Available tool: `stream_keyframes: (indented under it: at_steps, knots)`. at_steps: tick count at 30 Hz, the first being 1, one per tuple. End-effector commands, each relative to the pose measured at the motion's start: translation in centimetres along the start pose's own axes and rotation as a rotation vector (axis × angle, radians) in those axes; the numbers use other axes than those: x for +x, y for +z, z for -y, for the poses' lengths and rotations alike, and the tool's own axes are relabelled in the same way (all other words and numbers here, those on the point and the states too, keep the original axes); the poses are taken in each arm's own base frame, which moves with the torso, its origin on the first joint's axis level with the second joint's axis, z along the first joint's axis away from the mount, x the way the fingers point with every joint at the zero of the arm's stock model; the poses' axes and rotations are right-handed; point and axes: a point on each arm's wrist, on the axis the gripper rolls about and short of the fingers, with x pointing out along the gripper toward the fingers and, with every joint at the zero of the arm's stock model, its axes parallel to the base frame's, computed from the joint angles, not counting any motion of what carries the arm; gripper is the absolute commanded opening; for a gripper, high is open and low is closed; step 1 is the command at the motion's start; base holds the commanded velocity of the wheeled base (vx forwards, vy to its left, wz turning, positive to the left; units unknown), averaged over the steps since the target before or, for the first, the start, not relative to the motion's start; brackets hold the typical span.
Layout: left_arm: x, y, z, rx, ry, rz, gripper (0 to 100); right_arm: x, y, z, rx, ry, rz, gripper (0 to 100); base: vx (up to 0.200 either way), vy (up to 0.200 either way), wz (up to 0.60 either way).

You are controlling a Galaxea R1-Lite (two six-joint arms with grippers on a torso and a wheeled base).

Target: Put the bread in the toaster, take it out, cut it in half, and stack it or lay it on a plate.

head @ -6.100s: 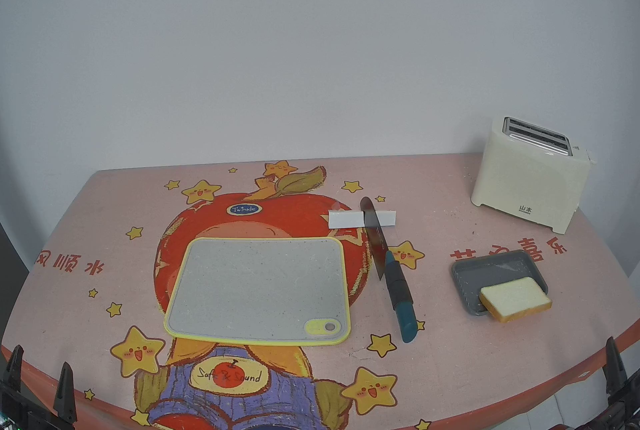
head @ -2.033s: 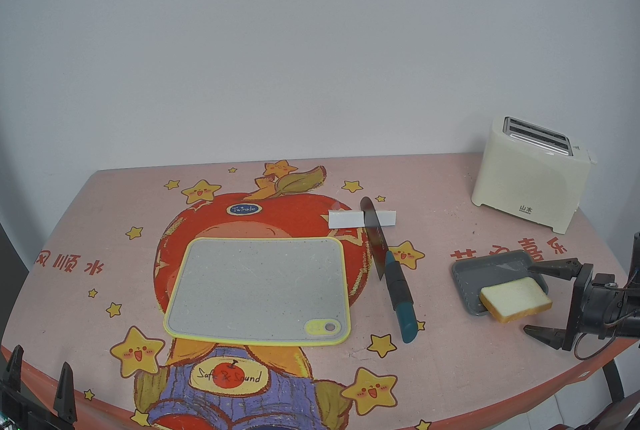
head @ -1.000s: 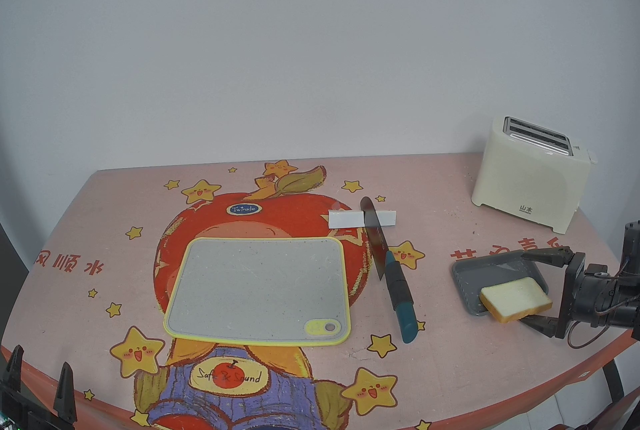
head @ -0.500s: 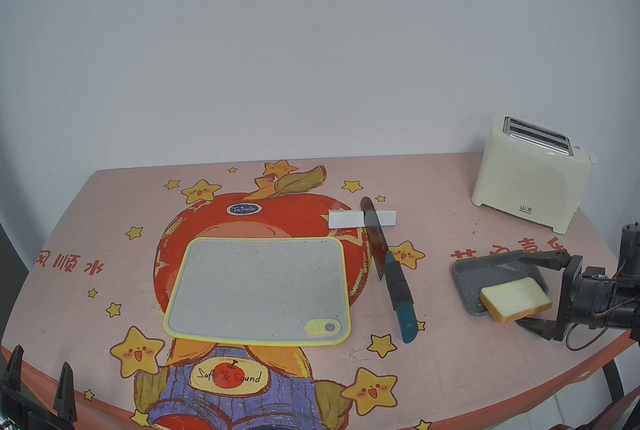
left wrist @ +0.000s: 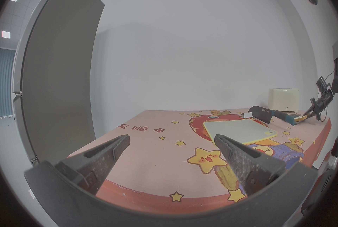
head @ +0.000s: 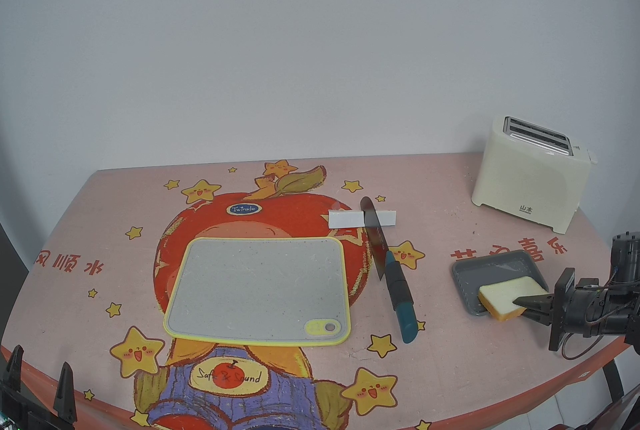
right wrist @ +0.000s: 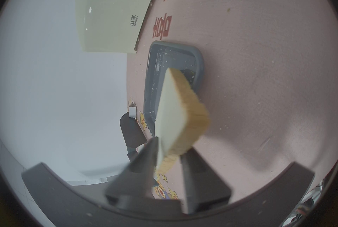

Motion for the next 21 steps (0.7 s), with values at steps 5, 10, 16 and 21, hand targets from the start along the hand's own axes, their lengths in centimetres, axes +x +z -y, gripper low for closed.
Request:
stream_keyframes:
  at_steps: [5, 10, 16, 21]
  knots:
    - [0.1, -0.5, 0.0, 0.0, 0.0, -0.01, 100, 0.0, -0.1, 0.0, -0.004, 0.002, -0.004, 0, 0.0, 0.0, 0.0]
    - [0.1, -0.5, 0.0, 0.0, 0.0, -0.012, 100, -0.1, -0.1, -0.1, -0.005, 0.007, -0.002, 0, 0.0, 0.0, 0.0]
    - [0.1, -0.5, 0.0, 0.0, 0.0, -0.01, 100, -0.3, -0.2, -0.3, -0.017, 0.021, 0.002, 0, 0.0, 0.0, 0.0]
    - [0.1, -0.5, 0.0, 0.0, 0.0, -0.01, 100, -1.2, -0.4, -1.1, -0.048, 0.08, 0.017, 0, 0.0, 0.0, 0.0]
